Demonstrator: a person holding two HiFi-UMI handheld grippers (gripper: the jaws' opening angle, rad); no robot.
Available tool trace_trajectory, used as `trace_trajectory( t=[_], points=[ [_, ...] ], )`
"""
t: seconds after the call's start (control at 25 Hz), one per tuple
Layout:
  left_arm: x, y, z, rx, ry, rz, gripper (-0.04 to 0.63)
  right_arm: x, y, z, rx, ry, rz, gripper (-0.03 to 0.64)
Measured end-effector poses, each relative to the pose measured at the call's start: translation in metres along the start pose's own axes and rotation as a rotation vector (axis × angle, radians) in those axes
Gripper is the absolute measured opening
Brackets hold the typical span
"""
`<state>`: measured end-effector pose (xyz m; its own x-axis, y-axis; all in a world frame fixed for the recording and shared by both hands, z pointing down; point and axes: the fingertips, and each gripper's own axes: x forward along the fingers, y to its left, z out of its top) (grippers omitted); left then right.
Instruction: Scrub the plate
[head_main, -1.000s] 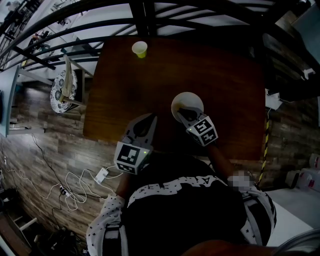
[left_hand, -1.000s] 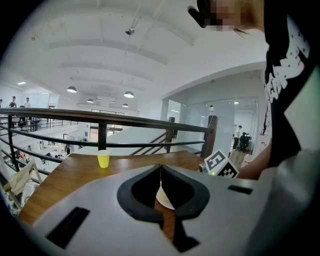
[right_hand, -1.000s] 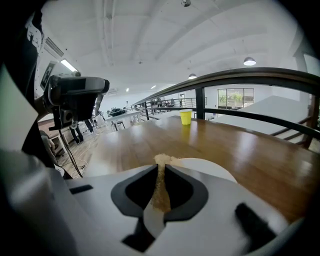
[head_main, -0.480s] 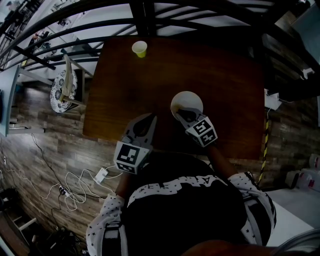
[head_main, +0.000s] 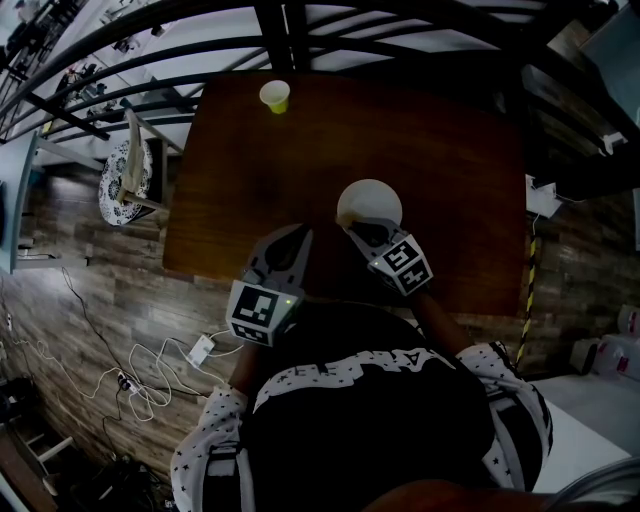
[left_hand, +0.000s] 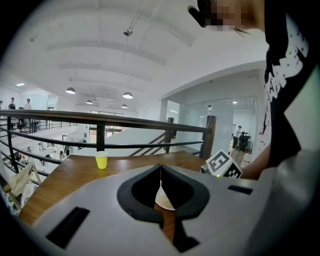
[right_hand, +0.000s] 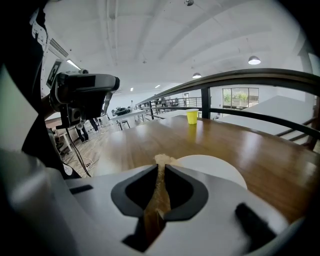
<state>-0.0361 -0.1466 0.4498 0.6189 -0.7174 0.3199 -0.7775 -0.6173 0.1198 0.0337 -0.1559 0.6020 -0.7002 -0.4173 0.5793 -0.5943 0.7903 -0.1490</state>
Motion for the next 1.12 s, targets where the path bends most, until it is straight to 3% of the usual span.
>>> trace_trajectory(
  t=[0.68,1.12],
  points=[
    [0.005,-0.010,0.000,0.001,-0.005,-0.003,0.014,-0.010,0.008,-0.004,-0.018,-0.013,0.020,0.049],
    [0.008,-0.009,0.002,-0.008,-0.002,0.003,0.014,-0.023,-0.022,0.022,-0.020,-0.123,-0.079,0.049]
  ],
)
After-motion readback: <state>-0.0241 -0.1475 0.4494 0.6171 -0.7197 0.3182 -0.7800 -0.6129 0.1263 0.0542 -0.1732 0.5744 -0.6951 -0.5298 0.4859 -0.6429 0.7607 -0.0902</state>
